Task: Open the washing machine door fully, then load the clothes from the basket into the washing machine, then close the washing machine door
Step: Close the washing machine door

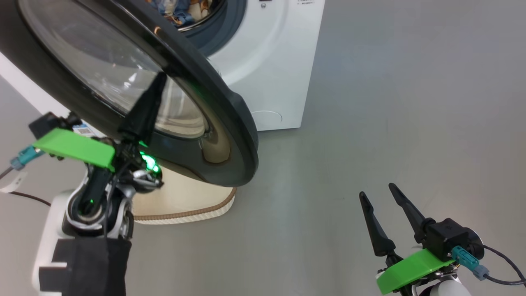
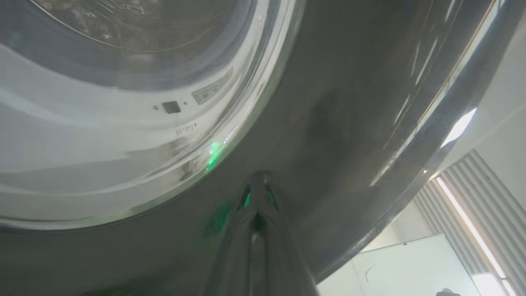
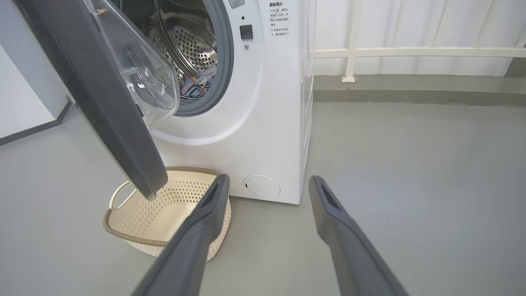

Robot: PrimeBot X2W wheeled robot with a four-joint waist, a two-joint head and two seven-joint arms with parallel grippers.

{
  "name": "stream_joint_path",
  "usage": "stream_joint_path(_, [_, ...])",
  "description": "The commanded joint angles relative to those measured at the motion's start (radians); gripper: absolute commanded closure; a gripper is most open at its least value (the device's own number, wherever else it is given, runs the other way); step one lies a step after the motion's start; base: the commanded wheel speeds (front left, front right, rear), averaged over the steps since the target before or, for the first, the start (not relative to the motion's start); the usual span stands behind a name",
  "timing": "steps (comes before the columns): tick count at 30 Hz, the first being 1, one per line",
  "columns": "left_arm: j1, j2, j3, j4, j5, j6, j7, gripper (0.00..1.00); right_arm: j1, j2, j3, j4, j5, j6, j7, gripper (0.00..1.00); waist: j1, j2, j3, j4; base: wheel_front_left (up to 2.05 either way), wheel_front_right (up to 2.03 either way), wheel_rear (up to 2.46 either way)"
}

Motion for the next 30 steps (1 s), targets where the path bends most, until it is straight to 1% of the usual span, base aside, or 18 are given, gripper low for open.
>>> stream_joint_path(1, [-0.053, 0.014, 0.019, -0.012, 0.015, -0.01, -0.026, 1.0, -0.026, 0.006, 0.03, -0.018, 0.018, 0.001, -0.013, 0.0, 0.0, -0.0001, 0.009, -0.009, 0.0, 0.0, 0.0])
stream_joint_path(7, [-0.088, 0.014, 0.003, 0.018, 0.026, -0.01, -0.076, 1.0, -0.038, 0.007, 0.034, -0.016, 0.02, 0.001, -0.013, 0.0, 0.0, -0.0001, 0.027, -0.031, 0.0, 0.0, 0.0])
stream_joint_path(15, [-0.097, 0.014, 0.001, 0.028, 0.035, -0.01, -0.087, 1.0, -0.038, 0.009, 0.026, -0.02, 0.021, 0.001, -0.013, 0.0, 0.0, -0.0001, 0.035, -0.05, 0.0, 0.0, 0.0])
stream_joint_path(25, [-0.083, 0.014, 0.01, 0.028, 0.057, -0.01, -0.101, 1.0, -0.035, 0.01, 0.02, -0.015, 0.021, 0.001, -0.013, 0.0, 0.0, -0.0001, 0.017, -0.045, 0.0, 0.0, 0.0])
stream_joint_path(30, [-0.046, 0.026, 0.025, 0.008, 0.102, -0.01, -0.123, 1.0, -0.023, 0.011, 0.014, -0.015, 0.021, 0.001, -0.013, 0.0, 0.0, -0.0001, -0.014, -0.035, 0.0, 0.0, 0.0])
